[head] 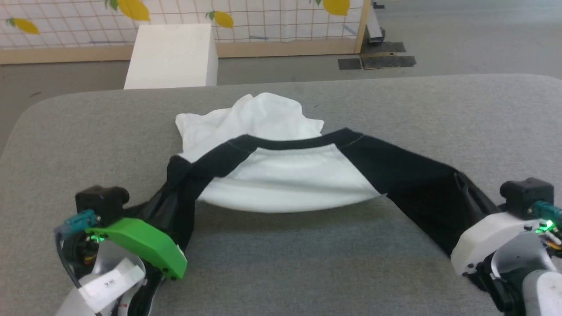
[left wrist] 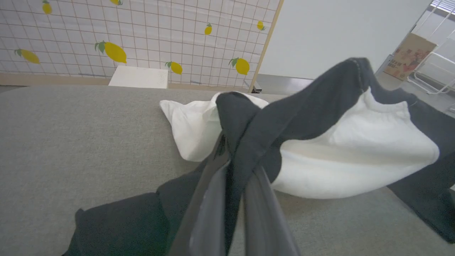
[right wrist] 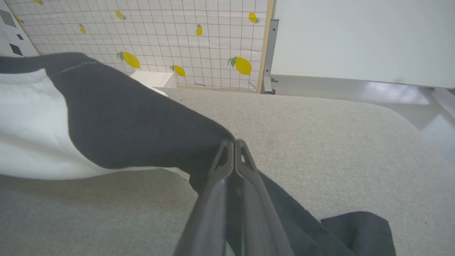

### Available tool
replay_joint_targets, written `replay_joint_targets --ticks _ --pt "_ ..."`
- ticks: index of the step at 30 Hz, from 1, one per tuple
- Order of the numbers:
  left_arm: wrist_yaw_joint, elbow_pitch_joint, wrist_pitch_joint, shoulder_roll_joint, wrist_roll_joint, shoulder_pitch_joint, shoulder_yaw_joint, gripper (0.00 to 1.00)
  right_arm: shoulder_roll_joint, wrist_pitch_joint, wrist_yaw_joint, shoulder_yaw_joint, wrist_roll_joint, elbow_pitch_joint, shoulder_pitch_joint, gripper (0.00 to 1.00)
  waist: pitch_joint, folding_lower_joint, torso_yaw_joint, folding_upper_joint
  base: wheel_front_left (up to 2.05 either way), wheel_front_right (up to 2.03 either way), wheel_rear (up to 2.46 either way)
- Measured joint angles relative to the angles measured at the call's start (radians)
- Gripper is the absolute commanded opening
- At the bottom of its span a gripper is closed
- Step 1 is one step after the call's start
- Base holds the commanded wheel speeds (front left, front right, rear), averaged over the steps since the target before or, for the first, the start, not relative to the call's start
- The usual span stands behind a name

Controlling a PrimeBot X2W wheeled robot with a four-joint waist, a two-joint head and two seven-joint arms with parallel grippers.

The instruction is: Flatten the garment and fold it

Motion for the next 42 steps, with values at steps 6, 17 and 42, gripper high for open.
replay_joint_targets --ticks 6,17,42 --pt "-0.065 -0.047 0.060 0.023 -0.050 -0.147 0.010 0.00 -0.109 0.085 0.000 0.034 0.020 -0.072 -0.125 0.00 0.014 0.0000 -0.020 0.0000 0.00 0.00 0.00" --pt "-0.114 0.126 0.185 0.039 -0.091 -0.685 0.052 0.00 -0.309 0.210 0.000 0.164 0.097 0.066 -0.672 0.00 0.146 0.0000 -0.024 0.0000 0.00 0.00 0.00" --pt "-0.092 0.534 0.055 0.002 0.059 -1.374 0.070 0.00 -0.208 -0.110 0.001 0.106 -0.109 0.573 -1.559 0.00 0.542 0.0004 -0.053 0.0000 0.00 0.00 0.00"
